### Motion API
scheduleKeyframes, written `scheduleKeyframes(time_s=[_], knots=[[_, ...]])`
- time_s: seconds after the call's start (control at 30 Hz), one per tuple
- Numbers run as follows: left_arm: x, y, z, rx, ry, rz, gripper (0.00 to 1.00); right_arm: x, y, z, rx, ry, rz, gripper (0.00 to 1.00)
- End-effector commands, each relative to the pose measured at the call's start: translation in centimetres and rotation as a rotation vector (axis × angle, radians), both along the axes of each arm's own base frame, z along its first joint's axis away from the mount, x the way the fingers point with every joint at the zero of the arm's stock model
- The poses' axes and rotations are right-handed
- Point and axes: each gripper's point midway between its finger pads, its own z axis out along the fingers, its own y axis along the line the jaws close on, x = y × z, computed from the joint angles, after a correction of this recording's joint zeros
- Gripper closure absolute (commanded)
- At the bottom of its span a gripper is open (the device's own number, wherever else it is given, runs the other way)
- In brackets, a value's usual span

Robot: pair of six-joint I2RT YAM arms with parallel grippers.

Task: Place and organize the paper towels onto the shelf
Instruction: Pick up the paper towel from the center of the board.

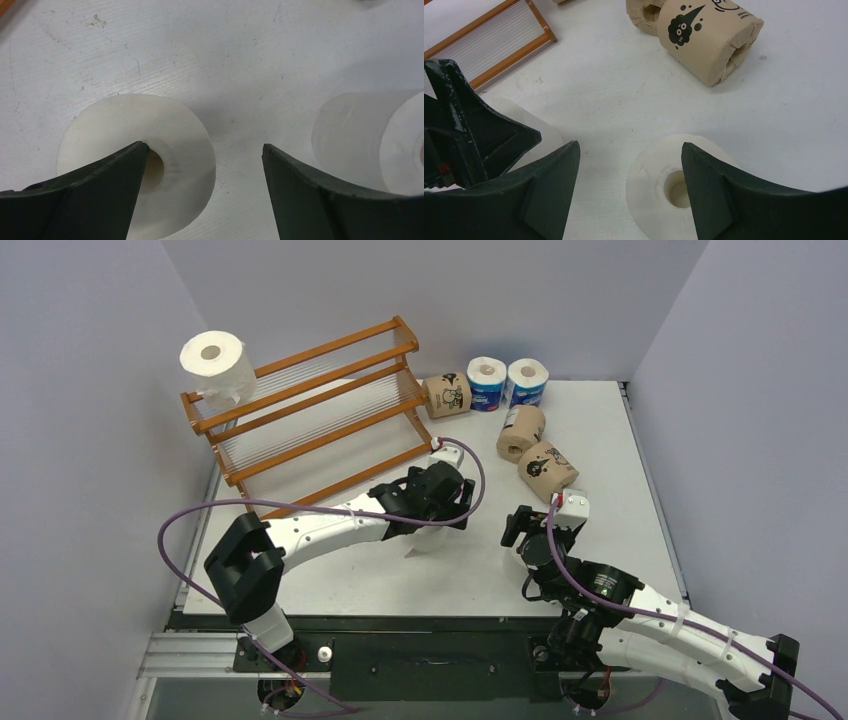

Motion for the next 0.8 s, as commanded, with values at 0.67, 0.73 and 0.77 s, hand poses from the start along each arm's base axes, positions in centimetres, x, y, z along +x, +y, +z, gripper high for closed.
scheduleKeyframes(time_s=[0.67, 0.73, 0.77], knots=[[-0.4, 0.6, 0.3, -0.006, -0.021, 0.024, 0.33, 0.3, -0.4, 0.0, -0.001, -0.011, -0.035, 0.31], [-0.4, 0.6, 0.1, 0.002, -0.018, 0.023, 0.34, 0.3, -0.4, -0.1, 0.000, -0.010, -0.036, 0.31], [-0.4, 0.6, 0.0, 0.007, -0.017, 0.021, 0.36, 0.3, -0.4, -0.1, 0.000, -0.010, -0.036, 0.31]])
